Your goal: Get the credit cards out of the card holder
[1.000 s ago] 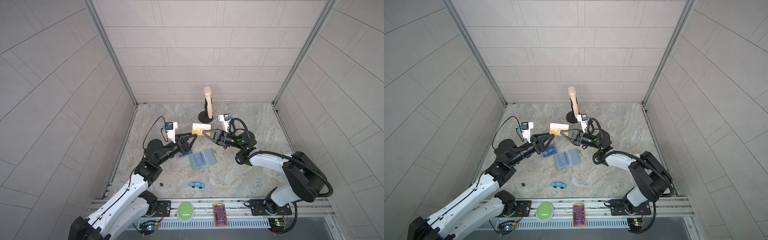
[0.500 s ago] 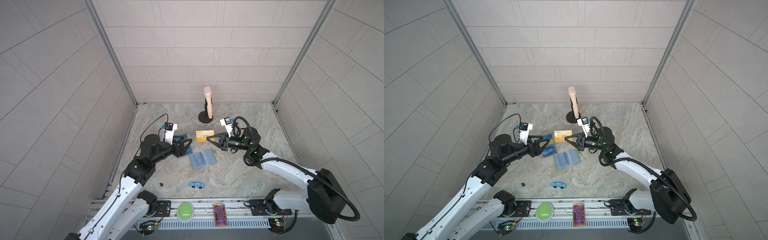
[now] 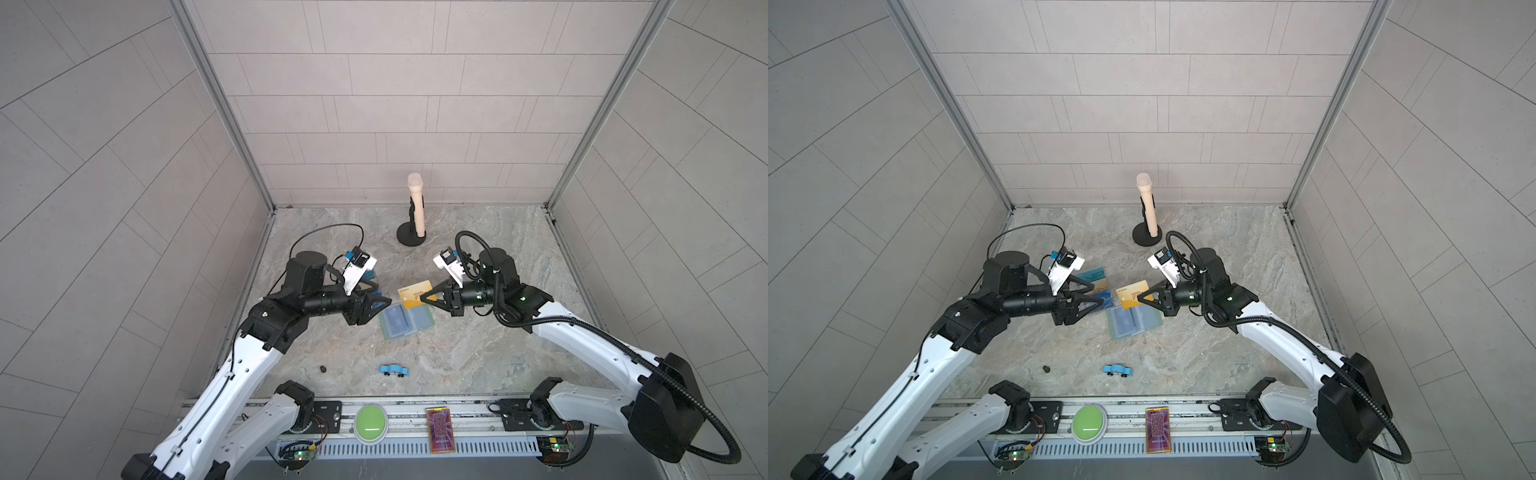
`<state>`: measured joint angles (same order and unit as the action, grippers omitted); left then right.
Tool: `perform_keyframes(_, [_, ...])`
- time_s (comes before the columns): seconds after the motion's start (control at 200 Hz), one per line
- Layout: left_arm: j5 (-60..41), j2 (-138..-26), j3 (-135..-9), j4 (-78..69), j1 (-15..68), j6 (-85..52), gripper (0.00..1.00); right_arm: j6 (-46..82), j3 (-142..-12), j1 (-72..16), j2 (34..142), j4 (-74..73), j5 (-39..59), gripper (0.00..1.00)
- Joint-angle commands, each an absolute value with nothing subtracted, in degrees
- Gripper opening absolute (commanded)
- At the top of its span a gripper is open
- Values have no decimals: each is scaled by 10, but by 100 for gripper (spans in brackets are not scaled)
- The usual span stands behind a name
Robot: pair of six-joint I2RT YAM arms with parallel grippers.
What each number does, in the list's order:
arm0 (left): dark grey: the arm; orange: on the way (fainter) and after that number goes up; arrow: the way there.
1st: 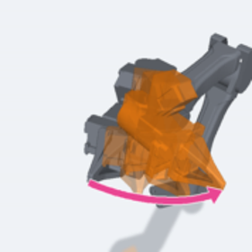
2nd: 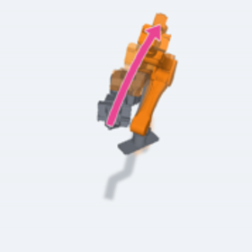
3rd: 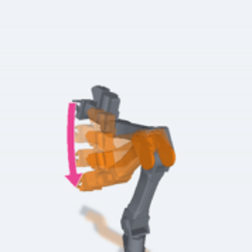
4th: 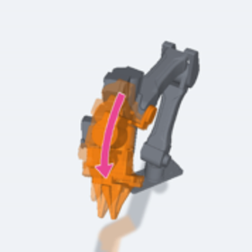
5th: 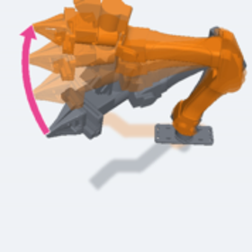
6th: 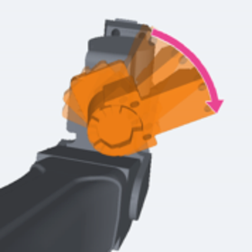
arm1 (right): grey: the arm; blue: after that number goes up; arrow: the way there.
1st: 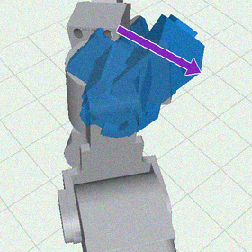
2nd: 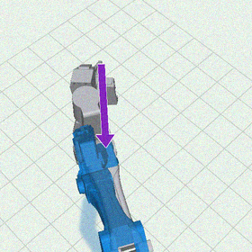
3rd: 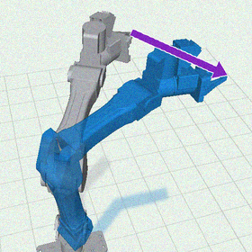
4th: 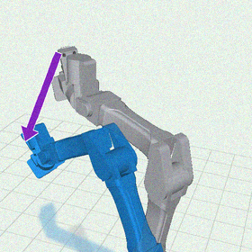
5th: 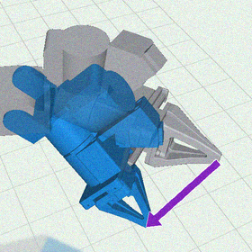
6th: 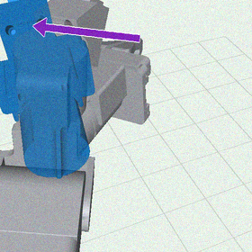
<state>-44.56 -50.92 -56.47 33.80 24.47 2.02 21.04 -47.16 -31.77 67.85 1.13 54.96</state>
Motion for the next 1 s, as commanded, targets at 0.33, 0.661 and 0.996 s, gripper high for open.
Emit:
perform_keyframes(0.33, [-598, -612, -623, 431, 242, 142, 54, 59, -542, -352, 698, 165, 597, 0])
perform_keyframes(0.661, [-626, -651, -636, 462, 241, 178, 48, 29, -582, -382, 736, 191, 612, 0])
perform_keyframes(0.996, [-656, -668, -640, 492, 242, 213, 37, 26, -613, -402, 766, 184, 619, 0])
